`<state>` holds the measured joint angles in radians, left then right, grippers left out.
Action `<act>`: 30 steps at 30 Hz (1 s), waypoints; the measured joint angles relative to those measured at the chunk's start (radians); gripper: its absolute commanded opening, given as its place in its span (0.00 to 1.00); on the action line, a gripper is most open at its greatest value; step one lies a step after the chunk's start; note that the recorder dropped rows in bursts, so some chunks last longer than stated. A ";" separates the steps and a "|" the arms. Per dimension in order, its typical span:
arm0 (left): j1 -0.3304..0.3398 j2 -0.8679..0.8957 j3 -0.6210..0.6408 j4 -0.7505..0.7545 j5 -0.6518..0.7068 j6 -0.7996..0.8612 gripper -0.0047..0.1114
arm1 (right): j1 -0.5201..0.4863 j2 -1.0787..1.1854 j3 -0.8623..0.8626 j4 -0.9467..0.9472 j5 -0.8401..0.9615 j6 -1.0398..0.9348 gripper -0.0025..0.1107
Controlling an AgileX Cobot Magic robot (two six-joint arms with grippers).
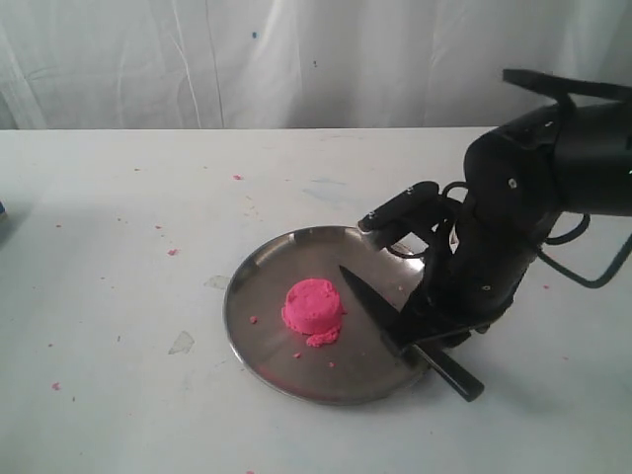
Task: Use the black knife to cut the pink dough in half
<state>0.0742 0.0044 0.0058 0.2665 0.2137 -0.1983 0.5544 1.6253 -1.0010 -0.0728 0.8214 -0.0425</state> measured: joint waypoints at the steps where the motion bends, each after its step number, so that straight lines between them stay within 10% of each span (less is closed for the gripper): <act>1: 0.000 0.000 0.000 0.000 0.000 0.000 0.04 | 0.010 -0.020 -0.002 0.000 0.011 0.000 0.33; 17: 0.000 0.000 0.000 0.000 0.000 0.000 0.04 | 0.417 -0.038 0.080 -0.501 0.190 0.367 0.32; 30: 0.000 0.000 0.000 0.000 0.000 0.000 0.04 | 0.503 0.166 0.080 -0.670 0.219 0.510 0.38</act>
<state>0.0742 0.0044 0.0058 0.2665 0.2137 -0.1983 1.0575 1.7913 -0.9209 -0.7429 1.0405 0.4680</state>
